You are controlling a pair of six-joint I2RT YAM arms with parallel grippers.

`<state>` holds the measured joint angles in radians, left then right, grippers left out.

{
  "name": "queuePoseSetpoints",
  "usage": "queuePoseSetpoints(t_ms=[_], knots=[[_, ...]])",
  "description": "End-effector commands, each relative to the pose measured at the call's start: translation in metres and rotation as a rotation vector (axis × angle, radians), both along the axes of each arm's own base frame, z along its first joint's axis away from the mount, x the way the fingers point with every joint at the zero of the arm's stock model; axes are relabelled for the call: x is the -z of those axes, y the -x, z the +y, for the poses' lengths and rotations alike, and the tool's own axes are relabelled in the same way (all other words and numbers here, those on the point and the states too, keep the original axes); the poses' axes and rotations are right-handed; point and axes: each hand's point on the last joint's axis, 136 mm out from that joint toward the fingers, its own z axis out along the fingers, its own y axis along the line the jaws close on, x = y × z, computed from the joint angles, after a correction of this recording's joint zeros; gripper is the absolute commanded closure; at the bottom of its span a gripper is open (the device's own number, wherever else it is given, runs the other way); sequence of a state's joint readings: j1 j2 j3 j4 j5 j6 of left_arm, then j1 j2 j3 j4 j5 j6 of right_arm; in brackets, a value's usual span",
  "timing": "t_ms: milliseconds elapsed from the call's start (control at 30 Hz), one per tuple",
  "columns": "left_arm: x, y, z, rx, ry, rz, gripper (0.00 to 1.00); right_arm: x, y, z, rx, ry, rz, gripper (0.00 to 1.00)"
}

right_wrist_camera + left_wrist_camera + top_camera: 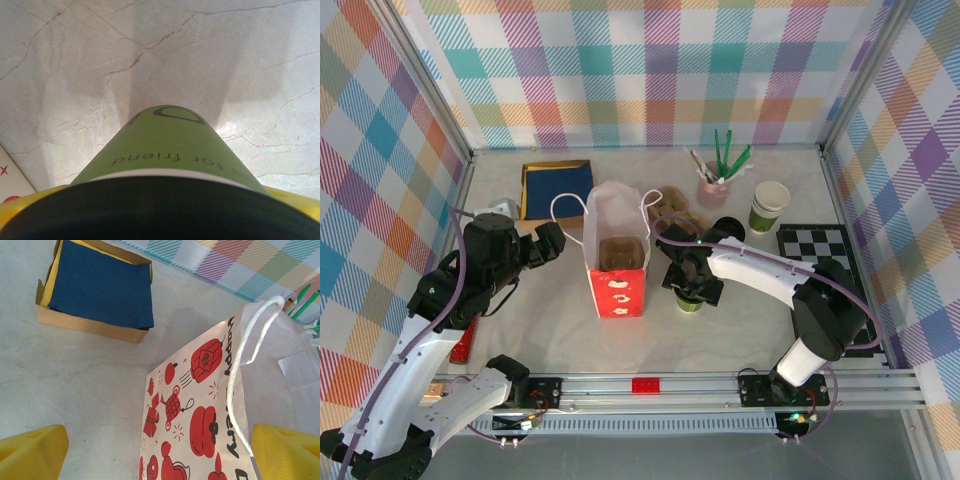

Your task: Pack the takeout coffee

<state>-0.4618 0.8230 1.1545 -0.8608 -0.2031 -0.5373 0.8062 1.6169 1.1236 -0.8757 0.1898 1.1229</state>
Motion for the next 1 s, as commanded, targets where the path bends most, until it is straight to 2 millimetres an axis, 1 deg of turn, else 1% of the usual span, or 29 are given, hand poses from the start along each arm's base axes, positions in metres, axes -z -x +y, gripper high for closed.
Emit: queuePoseSetpoints(t_ms=[0, 100, 233, 267, 400, 500, 667, 800, 967], knots=[[-0.005, -0.002, 0.003, -0.015, 0.008, -0.028, 0.07, 0.014, 0.008, -0.007, 0.01, 0.037, 0.034, 0.23], [-0.006, -0.001, 0.004, -0.014, 0.004, -0.03, 0.07, 0.012, 0.008, -0.008, 0.006, 0.04, 0.033, 0.3], [-0.006, -0.001, 0.004, -0.013, 0.002, -0.028, 0.09, 0.004, 0.007, -0.009, -0.016, 0.055, 0.033, 0.42], [-0.006, -0.002, 0.003, -0.008, 0.003, -0.025, 0.09, 0.001, 0.006, -0.008, -0.028, 0.054, 0.028, 0.43], [-0.006, -0.003, -0.005, 0.034, 0.002, -0.004, 0.07, -0.016, 0.004, -0.011, -0.069, 0.069, 0.009, 0.43], [-0.011, -0.004, -0.008, 0.054, -0.011, 0.009, 0.06, -0.039, 0.001, -0.013, -0.129, 0.064, -0.032, 0.43], [-0.018, -0.012, -0.008, 0.058, -0.064, 0.026, 0.04, -0.088, -0.003, -0.012, -0.243, 0.033, -0.115, 0.42], [-0.019, -0.026, -0.021, 0.109, -0.089, 0.05, 0.03, -0.122, -0.005, -0.016, -0.302, 0.048, -0.147, 0.45], [-0.025, -0.051, -0.035, 0.161, -0.154, 0.081, 0.03, -0.167, -0.007, -0.017, -0.367, 0.034, -0.215, 0.47]])
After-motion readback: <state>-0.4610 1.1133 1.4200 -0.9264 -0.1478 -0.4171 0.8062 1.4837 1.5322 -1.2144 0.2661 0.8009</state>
